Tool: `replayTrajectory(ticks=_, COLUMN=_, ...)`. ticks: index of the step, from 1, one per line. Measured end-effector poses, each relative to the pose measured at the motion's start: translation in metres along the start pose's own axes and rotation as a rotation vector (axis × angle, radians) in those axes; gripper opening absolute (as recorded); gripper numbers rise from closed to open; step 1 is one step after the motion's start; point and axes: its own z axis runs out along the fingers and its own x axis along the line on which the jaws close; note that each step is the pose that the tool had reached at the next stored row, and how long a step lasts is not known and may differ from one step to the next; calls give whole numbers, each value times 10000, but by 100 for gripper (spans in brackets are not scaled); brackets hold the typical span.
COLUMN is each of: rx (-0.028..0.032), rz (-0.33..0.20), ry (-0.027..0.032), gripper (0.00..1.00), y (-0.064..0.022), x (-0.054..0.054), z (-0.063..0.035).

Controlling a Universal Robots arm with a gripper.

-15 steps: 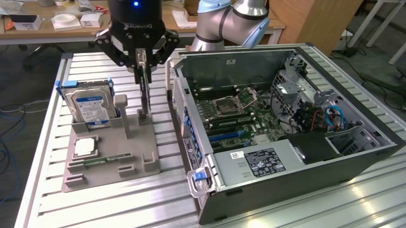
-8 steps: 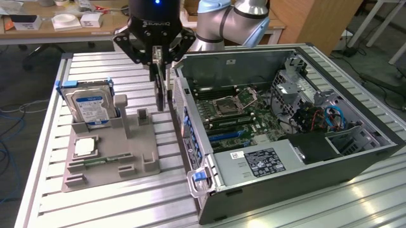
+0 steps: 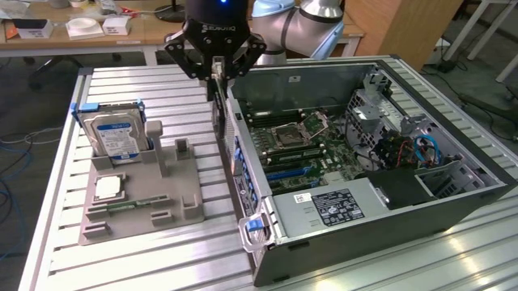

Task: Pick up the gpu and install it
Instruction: 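Pick up the gpu and move the gpu toward the slot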

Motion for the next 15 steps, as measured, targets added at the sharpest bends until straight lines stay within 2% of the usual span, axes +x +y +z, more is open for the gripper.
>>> replayTrajectory(ticks=9, rx=1, rz=2, ry=1, gripper=26, y=8, x=-296, z=-31)
replayTrajectory(ticks=15, rx=1, rz=2, ry=0, gripper=26, y=14, x=-534, z=-49)
